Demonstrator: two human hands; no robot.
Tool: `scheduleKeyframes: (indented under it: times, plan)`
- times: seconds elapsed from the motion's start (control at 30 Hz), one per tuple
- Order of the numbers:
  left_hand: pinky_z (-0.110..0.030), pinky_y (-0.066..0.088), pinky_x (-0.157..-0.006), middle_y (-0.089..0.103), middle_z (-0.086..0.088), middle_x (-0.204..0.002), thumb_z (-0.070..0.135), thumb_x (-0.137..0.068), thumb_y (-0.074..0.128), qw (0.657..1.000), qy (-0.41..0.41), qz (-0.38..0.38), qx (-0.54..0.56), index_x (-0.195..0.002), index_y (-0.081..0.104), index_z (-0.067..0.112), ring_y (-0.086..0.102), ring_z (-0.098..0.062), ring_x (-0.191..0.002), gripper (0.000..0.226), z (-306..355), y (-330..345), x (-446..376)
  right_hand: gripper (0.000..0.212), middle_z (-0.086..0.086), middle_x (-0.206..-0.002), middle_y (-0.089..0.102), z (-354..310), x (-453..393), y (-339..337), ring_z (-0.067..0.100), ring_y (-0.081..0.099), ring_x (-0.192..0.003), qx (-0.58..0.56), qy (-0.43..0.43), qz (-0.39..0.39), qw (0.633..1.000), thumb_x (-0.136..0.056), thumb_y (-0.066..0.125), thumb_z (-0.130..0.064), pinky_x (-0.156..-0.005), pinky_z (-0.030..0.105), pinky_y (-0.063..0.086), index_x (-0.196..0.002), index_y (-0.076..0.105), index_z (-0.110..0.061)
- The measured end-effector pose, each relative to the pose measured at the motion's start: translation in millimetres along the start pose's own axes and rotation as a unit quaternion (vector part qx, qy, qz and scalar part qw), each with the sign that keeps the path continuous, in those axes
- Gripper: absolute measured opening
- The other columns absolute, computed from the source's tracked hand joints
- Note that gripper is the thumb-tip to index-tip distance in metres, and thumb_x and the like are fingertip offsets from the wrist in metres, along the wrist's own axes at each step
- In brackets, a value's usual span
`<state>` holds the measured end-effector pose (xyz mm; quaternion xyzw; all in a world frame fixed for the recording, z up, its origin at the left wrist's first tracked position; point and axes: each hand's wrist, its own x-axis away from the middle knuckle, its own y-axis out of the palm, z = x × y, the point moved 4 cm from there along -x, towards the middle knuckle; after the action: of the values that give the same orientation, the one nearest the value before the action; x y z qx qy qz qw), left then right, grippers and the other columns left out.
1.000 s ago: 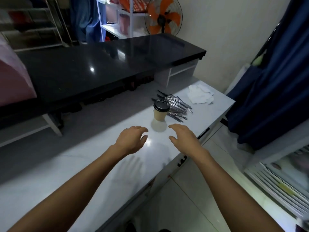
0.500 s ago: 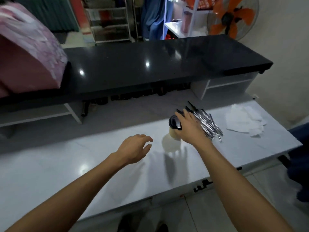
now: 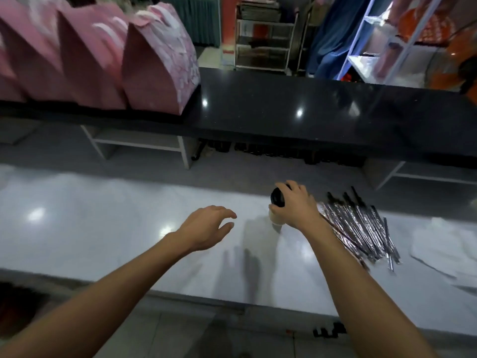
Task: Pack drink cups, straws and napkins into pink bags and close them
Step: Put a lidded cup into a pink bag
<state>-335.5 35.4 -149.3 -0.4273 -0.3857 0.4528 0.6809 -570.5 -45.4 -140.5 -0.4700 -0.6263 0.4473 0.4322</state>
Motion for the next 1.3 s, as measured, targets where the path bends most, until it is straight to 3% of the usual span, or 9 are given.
scheduleKeyframes:
  times: [0.37, 0.57, 0.77, 1.3]
  plan:
    - [-0.032, 0.042, -0.104, 0.057, 0.012, -0.142, 0.042, -0.104, 0.045, 0.989, -0.121, 0.087, 0.016, -0.137, 0.056, 0.031, 0.050, -0.012, -0.130, 0.036, -165, -61, 149, 0.069, -0.002, -0.156, 0.031, -267, 7, 33, 0.026, 0.028, -0.141, -0.014, -0.181, 0.002, 0.983, -0.090, 0.062, -0.051, -0.110, 0.050, 0.036, -0.150, 0.034, -0.030]
    - [-0.034, 0.042, -0.107, 0.056, 0.012, -0.143, 0.044, -0.104, 0.045, 0.967, -0.209, 0.142, 0.026, -0.137, 0.055, 0.033, 0.050, -0.012, -0.132, 0.037, -287, -88, 268, 0.064, -0.004, -0.147, 0.040, -440, 35, 63, 0.024, 0.035, -0.135, 0.049, -0.326, 0.022, 0.944, -0.089, 0.061, -0.053, -0.103, 0.044, 0.041, -0.145, 0.039, -0.029]
    - [-0.040, 0.040, -0.110, 0.055, 0.008, -0.143, 0.042, -0.104, 0.046, 0.935, -0.305, 0.175, 0.049, -0.138, 0.055, 0.030, 0.048, -0.016, -0.133, 0.037, -382, -106, 382, 0.064, -0.004, -0.145, 0.042, -583, 62, 80, 0.025, 0.037, -0.134, 0.025, -0.412, 0.023, 0.911, -0.088, 0.063, -0.053, -0.104, 0.049, 0.042, -0.143, 0.041, -0.029]
    - [-0.034, 0.049, -0.097, 0.062, 0.010, -0.133, 0.040, -0.100, 0.051, 0.863, -0.436, 0.248, 0.054, -0.132, 0.061, 0.035, 0.058, -0.011, -0.118, 0.034, -517, -141, 506, 0.065, -0.005, -0.149, 0.042, -824, 45, 117, 0.024, 0.035, -0.136, -0.085, -0.529, 0.004, 0.844, -0.087, 0.068, -0.046, -0.104, 0.048, 0.042, -0.145, 0.044, -0.027]
